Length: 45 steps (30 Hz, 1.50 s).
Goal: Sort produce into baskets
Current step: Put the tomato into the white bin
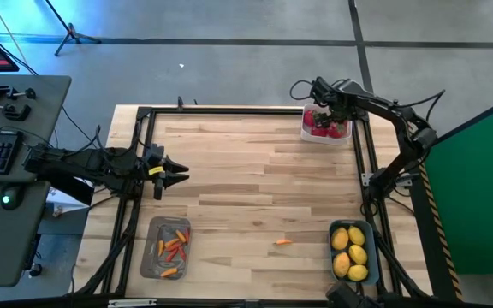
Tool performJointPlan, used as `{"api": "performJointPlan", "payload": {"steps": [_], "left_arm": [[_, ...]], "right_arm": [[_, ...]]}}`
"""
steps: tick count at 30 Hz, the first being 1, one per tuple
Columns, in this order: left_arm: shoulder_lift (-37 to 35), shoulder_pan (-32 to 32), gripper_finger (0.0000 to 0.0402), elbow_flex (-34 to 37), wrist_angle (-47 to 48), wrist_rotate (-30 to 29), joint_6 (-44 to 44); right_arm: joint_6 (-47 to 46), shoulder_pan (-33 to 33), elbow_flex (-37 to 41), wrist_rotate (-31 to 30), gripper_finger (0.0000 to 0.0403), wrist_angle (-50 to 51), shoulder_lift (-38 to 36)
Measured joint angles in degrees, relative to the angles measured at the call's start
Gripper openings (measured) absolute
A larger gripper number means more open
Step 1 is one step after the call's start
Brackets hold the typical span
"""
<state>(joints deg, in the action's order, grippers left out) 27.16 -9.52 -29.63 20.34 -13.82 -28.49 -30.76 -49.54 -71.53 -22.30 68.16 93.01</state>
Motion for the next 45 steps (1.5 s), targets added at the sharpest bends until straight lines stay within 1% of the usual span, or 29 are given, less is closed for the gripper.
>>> {"api": "performJointPlan", "payload": {"steps": [4,6,7,8,10,12,14,15,16,17,20,22,25,28,33,37,40,45], "left_arm": [[0.0,0.0,0.0132,0.0,0.0,0.0,0.0],[0.0,0.0,0.0132,0.0,-0.1,0.0,0.0],[0.0,0.0,0.0131,0.0,-0.1,0.0,0.0],[0.0,0.0,0.0131,0.0,0.0,0.0,0.0],[0.0,0.0,0.0131,0.0,-0.1,0.0,0.0],[0.0,0.0,0.0131,0.0,-0.1,0.0,-0.1],[0.0,0.0,0.0131,0.0,-0.1,0.0,-0.9],[0.0,0.0,0.0131,0.0,-0.1,0.0,-1.2],[0.0,0.0,0.0131,0.0,-0.1,0.0,-1.5],[0.0,0.0,0.0131,0.0,-0.1,0.0,-1.5],[0.0,0.0,0.0131,0.0,-0.1,0.0,-1.5],[0.0,0.0,0.0131,0.0,-0.1,0.0,-1.5],[0.0,0.0,0.0131,0.0,-0.1,0.0,-1.5],[0.0,0.0,0.0131,0.0,-0.1,0.0,-1.5],[0.0,0.0,0.0131,0.0,0.0,0.0,-1.4],[0.0,0.0,0.0131,0.0,0.0,0.0,-1.4],[0.0,0.0,0.0131,0.0,0.0,0.0,-1.4],[0.0,0.0,0.0131,0.0,0.0,0.0,-1.4]], "right_arm": [[2.3,0.0,-1.5,2.0,0.0330,1.3,0.0],[2.0,0.0,-1.7,3.5,0.0314,1.9,0.0],[1.8,0.1,-1.6,3.5,0.0298,1.9,0.0],[1.6,0.2,-1.2,3.5,0.0278,1.7,0.0],[0.8,0.2,0.2,3.9,0.0222,0.9,0.0],[0.9,0.2,1.5,4.2,0.0146,-0.6,0.0],[1.2,0.2,2.9,3.2,0.0064,-1.8,0.0],[1.3,0.2,3.5,2.7,0.0033,-2.6,0.0],[1.7,0.2,4.1,2.6,0.0017,-3.9,0.0],[1.6,0.2,4.6,2.6,0.0018,-4.8,0.0],[1.0,-0.2,6.2,3.7,0.0036,-7.1,0.0],[1.1,-0.3,6.5,4.1,0.0038,-7.6,0.0],[2.2,-0.3,5.6,4.0,0.0025,-6.7,-0.2],[2.7,0.1,3.2,4.0,0.0005,-5.9,-1.8],[1.2,0.6,0.0,1.2,0.0001,-3.0,-5.3],[0.9,-0.3,0.2,0.7,0.0000,-2.8,-5.3],[0.8,-0.5,1.7,0.0,0.0000,-4.7,-4.7],[0.8,-1.1,4.7,1.3,0.0000,-5.8,-4.6]]}}
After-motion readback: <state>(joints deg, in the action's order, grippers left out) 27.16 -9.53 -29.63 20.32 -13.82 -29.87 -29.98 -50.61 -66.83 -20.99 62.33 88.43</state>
